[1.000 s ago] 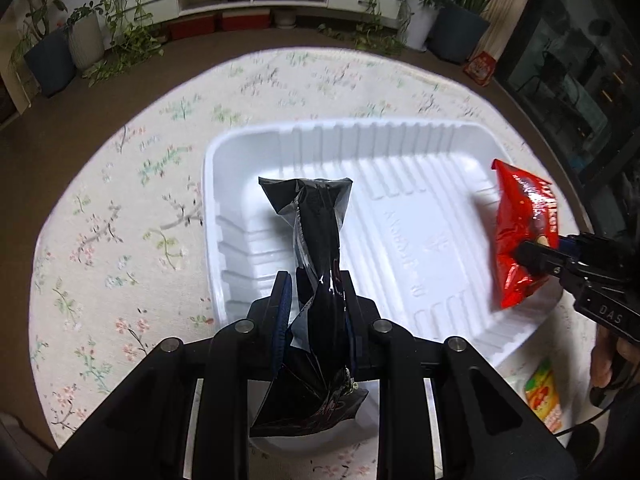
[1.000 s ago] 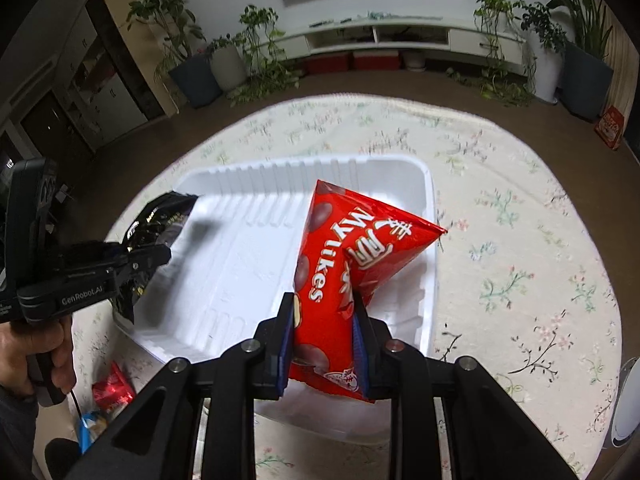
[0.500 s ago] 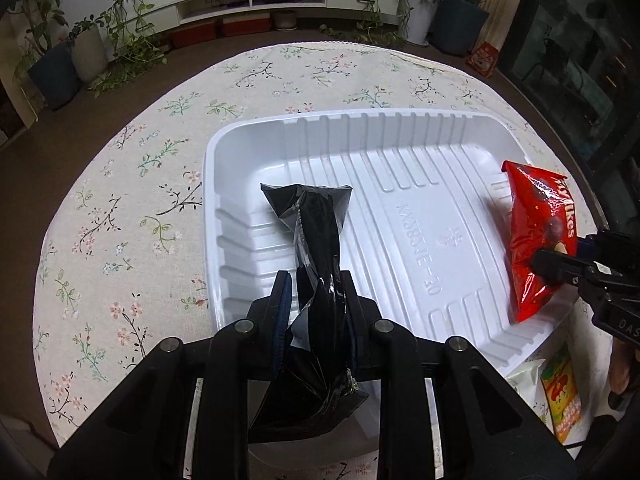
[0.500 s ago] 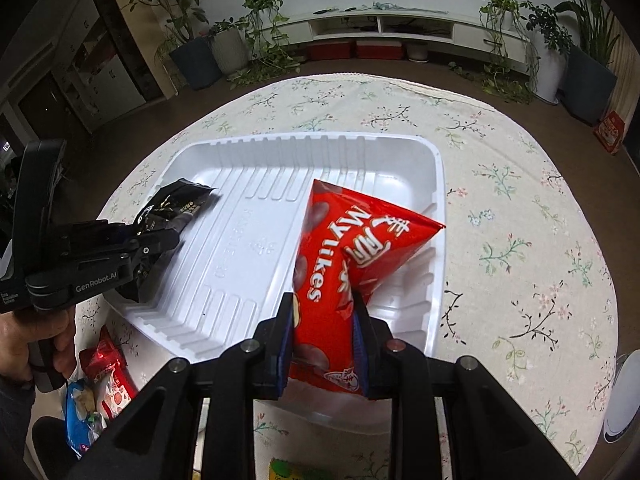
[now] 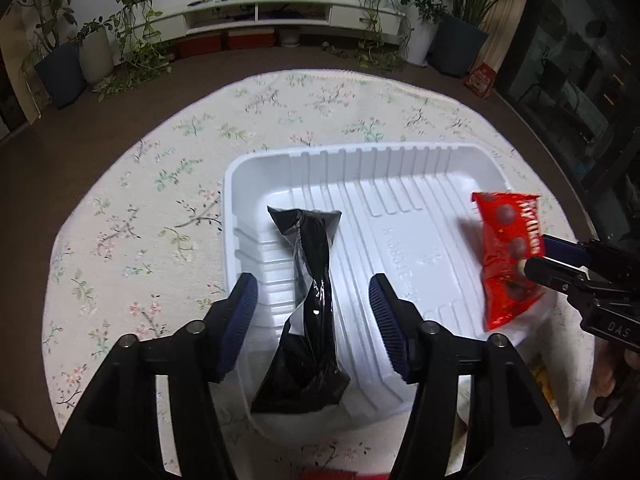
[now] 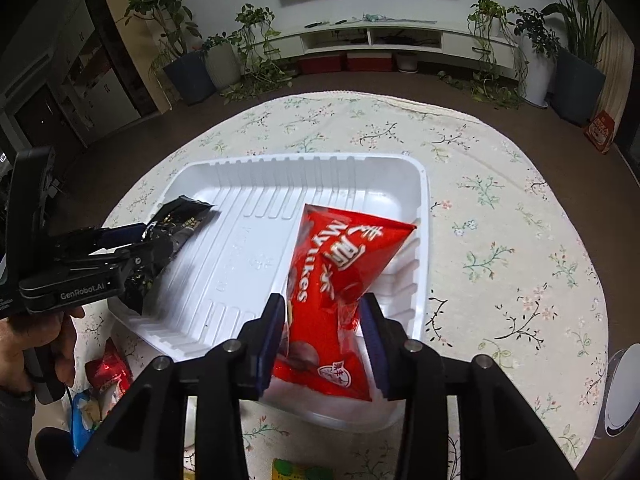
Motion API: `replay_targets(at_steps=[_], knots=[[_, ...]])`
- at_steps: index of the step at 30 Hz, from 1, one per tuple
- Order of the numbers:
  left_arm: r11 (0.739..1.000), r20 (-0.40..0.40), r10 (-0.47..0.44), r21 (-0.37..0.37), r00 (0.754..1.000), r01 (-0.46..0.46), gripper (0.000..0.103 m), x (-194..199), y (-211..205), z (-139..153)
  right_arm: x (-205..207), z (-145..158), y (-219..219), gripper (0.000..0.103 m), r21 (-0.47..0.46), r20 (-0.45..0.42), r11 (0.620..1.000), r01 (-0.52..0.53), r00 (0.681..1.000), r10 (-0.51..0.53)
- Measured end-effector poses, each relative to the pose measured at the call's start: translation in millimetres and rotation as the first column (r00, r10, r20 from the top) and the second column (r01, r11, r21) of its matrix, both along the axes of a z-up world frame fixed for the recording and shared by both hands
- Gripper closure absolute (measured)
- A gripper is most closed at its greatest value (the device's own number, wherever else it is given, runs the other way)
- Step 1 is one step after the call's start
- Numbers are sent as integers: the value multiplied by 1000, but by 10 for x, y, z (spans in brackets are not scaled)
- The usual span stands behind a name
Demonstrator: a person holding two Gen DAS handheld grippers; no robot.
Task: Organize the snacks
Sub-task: 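Carry both bags into the white tray and open both tools, then grasp the blue biscuit pack with the left tool while the right tool grasps the panda bag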
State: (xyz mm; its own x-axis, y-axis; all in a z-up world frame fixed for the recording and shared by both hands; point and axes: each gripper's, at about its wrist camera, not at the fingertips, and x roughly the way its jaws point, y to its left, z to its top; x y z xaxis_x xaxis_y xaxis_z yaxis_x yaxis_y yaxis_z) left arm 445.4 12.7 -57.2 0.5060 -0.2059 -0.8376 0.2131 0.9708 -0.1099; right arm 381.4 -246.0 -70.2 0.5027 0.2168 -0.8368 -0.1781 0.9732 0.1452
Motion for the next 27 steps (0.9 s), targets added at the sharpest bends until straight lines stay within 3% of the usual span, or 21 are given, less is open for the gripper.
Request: replay_targets(at_steps=[1, 3, 6, 8, 9, 11, 14, 15, 17, 21, 24, 27], knots=[[1000, 27, -5, -12, 1000, 5, 30, -72, 41, 107, -21, 39, -19, 52, 5, 5, 1000, 9, 1000, -10], [999, 69, -2, -38, 998, 5, 28, -247, 102, 287, -84, 143, -67, 44, 26, 20, 999, 30, 999, -30], [997, 168, -3, -74, 986, 15, 0, -601, 253, 573, -280, 377, -157, 37, 56, 83, 997, 44, 995, -48], [997, 277, 23, -82, 960, 0, 0, -943, 360, 754, -485, 558, -212, 30, 68, 150, 996, 52, 987, -61], [997, 292, 33, -72, 956, -12, 0, -1100, 411, 807, -644, 661, -243, 27, 73, 194, 996, 57, 978, -70], [998, 239, 66, -28, 969, -61, 0, -1360, 508, 831, -927, 791, -286, 24, 89, 247, 995, 49, 966, -70], [990, 297, 132, -88, 946, -110, 1, -1884, 715, 889, -1314, 863, -325, 23, 103, 274, 994, 46, 959, -72], [990, 294, 139, -64, 946, -125, 1, -2027, 731, 877, -1492, 873, -337, 23, 109, 282, 993, 46, 956, -75], [987, 259, 162, -39, 952, -157, 1, -2241, 751, 805, -1769, 854, -338, 23, 117, 292, 992, 51, 953, -83], [982, 193, 179, -93, 965, -164, 1, -2645, 760, 605, -2359, 751, -269, 23, 115, 312, 992, 47, 946, -81], [979, 160, 179, -130, 971, -159, 1, -2939, 710, 425, -2682, 632, -163, 23, 133, 283, 991, -10, 959, -29], [980, 145, 176, -123, 974, -159, 1, -3146, 629, 283, -2937, 487, 51, 23, 74, 241, 990, -123, 965, 102]])
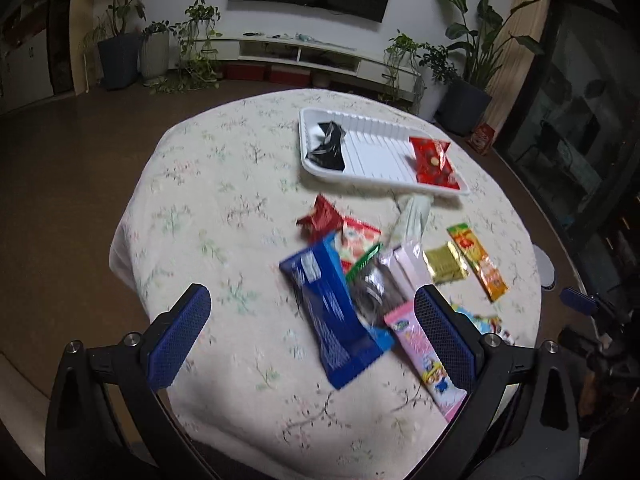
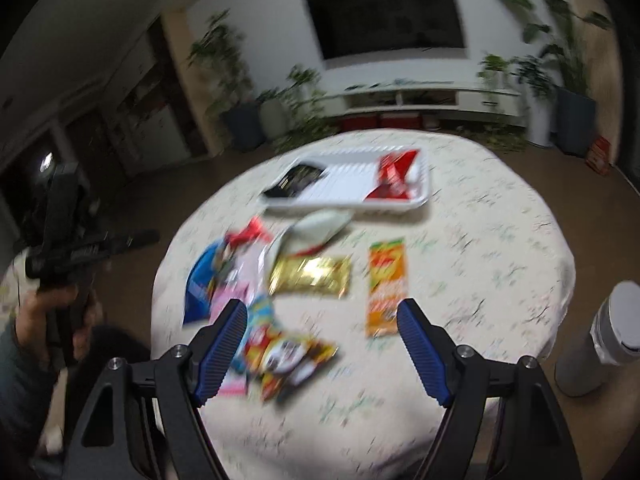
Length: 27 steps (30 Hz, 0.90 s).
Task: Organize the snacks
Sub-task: 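Grasp the blue biscuit pack with the left tool while the right tool grasps the panda bag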
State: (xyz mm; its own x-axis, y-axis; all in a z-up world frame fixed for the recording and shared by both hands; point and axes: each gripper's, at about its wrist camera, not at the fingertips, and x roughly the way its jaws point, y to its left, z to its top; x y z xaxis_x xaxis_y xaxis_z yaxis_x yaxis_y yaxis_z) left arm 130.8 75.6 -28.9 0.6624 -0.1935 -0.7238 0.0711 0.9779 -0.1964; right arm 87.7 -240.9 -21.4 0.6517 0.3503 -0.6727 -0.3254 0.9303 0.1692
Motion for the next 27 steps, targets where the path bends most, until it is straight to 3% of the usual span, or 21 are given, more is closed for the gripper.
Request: replay_targets(at_steps=[2, 6, 14, 20, 24, 27], knots=[[1000, -11, -2, -3, 1000, 2, 1, -92, -30, -88, -112, -79, 148, 23, -65, -13, 995, -78, 997, 78], [1000, -74, -31, 1, 997, 31, 1, -43, -89, -220, -167, -111, 206, 23, -80, -35, 985, -156, 987, 154], [997, -176, -70, 13, 982, 73, 1, 286, -249, -342, -131, -207, 374, 23, -193, -74, 937, -291, 957, 281], [999, -205, -30, 11, 978, 33, 1, 527, -249, -452, -61, -336, 548, 23, -238, -110, 904, -355, 935, 338], [1000, -213, -24, 9, 977, 27, 38, 616, -211, -527, -3, -355, 567, 23, -230, -107, 906, -354, 935, 338], [999, -226, -33, 22, 973, 39, 43, 653, -214, -596, 50, -372, 575, 23, -228, -110, 907, -354, 935, 338]])
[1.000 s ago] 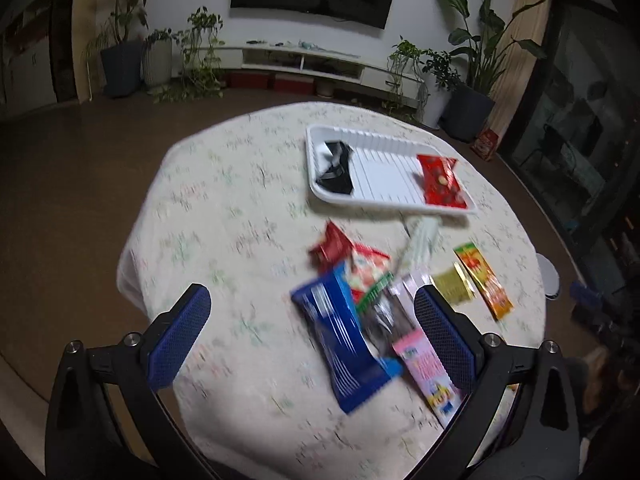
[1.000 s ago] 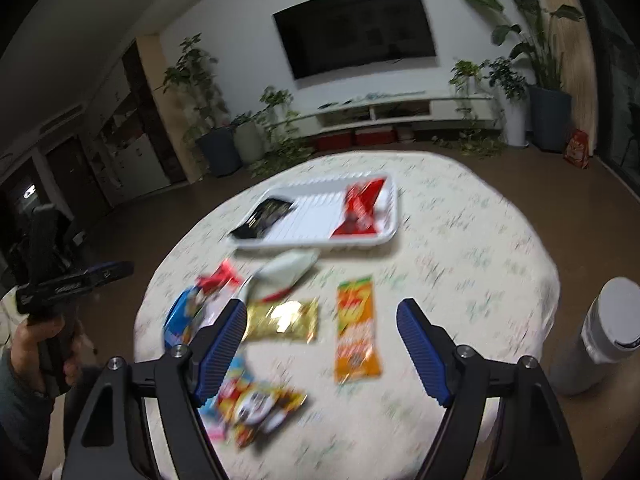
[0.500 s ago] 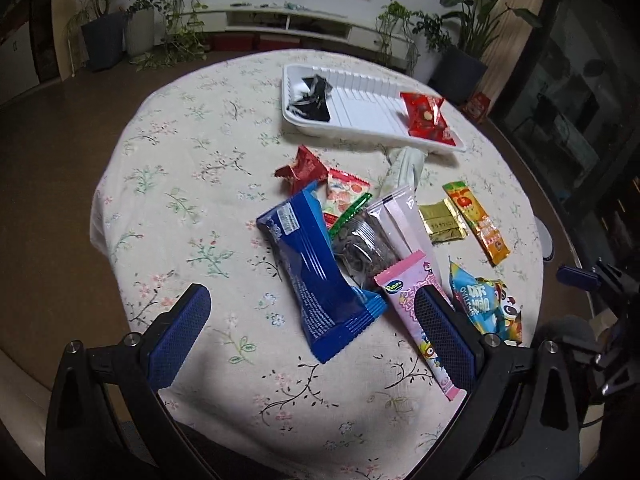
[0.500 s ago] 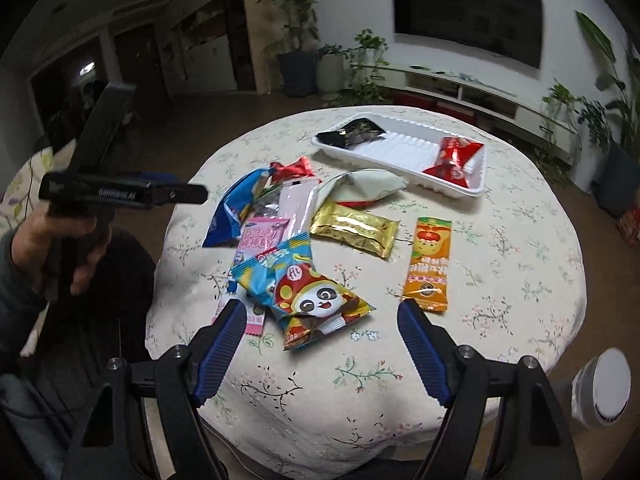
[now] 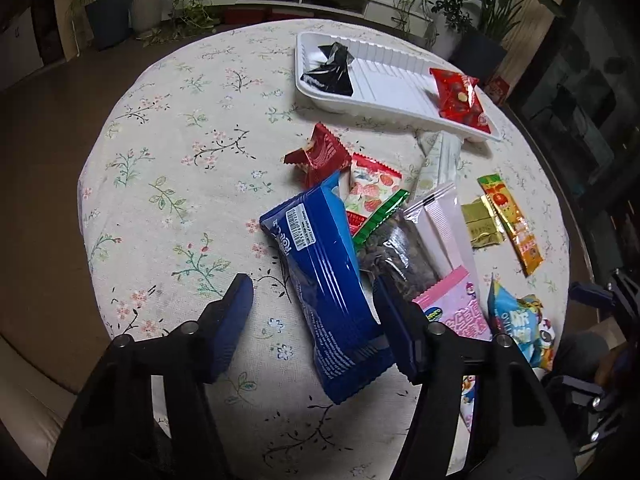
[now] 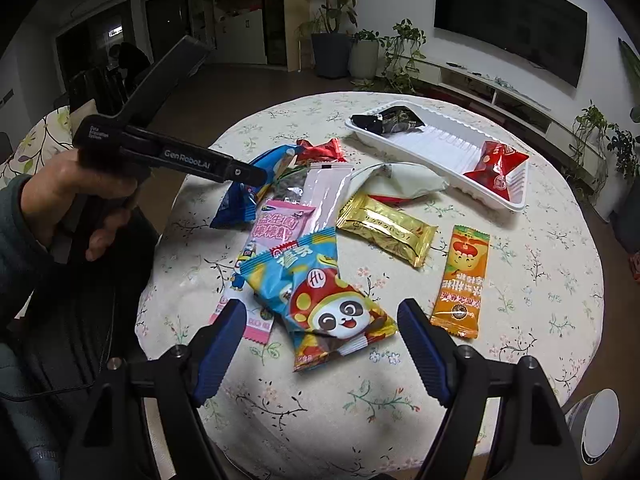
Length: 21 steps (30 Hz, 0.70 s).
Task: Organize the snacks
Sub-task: 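Grasp the blue biscuit pack with the left tool while the right tool grasps the panda bag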
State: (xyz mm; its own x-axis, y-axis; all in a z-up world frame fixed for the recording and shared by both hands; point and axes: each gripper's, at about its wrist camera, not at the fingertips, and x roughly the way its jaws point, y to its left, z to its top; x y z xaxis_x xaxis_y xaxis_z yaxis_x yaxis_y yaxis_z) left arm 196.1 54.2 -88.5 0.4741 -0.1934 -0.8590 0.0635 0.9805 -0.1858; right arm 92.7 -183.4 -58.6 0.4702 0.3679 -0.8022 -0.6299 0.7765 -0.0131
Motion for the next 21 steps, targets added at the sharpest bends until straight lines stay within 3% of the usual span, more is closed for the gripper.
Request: replay_targets(at_steps=[8, 18, 21], knots=[[998, -20, -34, 48, 999, 35, 43, 52, -40, -164, 107, -49, 14, 23, 6, -20, 1000, 7, 1000, -7], [995, -12, -54, 89, 998, 55, 72, 52, 49, -150, 192, -155, 98, 23, -38, -74, 996, -86, 994, 83], [995, -5, -57, 87, 998, 57, 73, 31, 62, -155, 196, -210, 174, 24, -84, -91, 985, -148, 986, 140]])
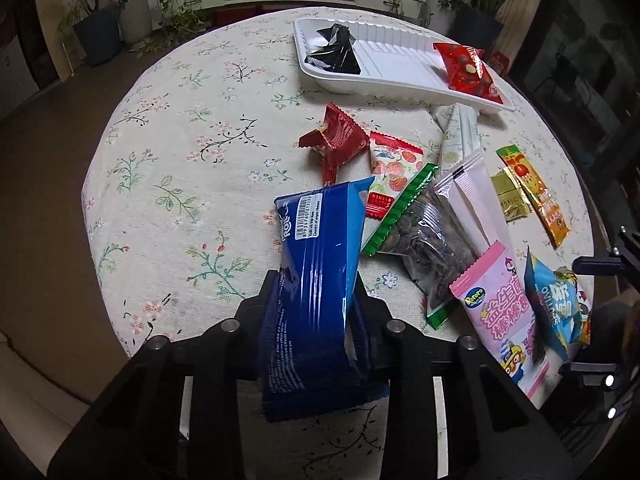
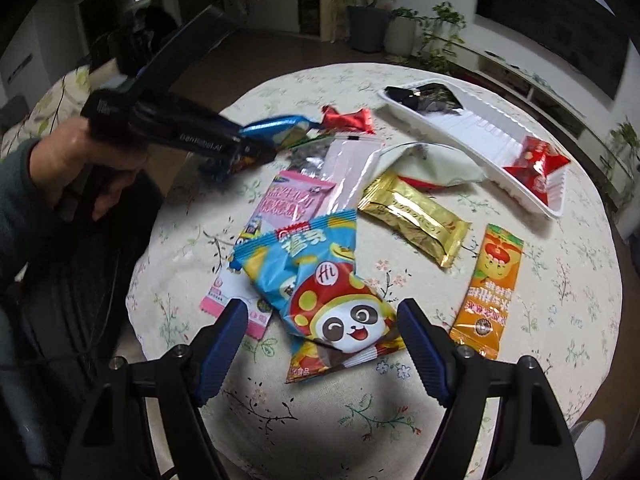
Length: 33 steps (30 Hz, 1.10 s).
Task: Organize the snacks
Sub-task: 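Grasp the blue biscuit pack with the left tool while the right tool grasps the panda bag, then carry both packs into the white tray and open both tools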
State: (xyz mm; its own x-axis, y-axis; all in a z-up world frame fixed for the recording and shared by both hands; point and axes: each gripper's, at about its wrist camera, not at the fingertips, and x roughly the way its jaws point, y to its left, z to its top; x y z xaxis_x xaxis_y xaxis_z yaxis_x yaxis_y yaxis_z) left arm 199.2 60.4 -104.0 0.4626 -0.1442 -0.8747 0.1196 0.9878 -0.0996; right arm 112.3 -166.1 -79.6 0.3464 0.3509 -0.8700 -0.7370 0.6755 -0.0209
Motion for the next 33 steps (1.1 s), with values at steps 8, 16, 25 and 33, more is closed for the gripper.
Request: replay_targets(at_steps=[8, 16, 25, 33], knots=[[1000, 12, -16, -4, 1000, 16, 74, -31, 17, -2, 188, -77, 55, 26, -32, -20, 999, -26, 999, 25], [1000, 19, -26, -15, 999, 26, 74, -44, 32, -2, 314, -234, 56, 37, -66, -94, 997, -51, 995, 45], [999, 34, -21, -27, 999, 22, 75, -67, 55, 15, 284, -192, 0, 49, 0, -110, 1000, -28, 994, 28], [999, 45, -16, -39, 999, 18, 76, -97, 67, 41, 225, -66, -53, 52, 51, -66, 999, 5, 998, -2]])
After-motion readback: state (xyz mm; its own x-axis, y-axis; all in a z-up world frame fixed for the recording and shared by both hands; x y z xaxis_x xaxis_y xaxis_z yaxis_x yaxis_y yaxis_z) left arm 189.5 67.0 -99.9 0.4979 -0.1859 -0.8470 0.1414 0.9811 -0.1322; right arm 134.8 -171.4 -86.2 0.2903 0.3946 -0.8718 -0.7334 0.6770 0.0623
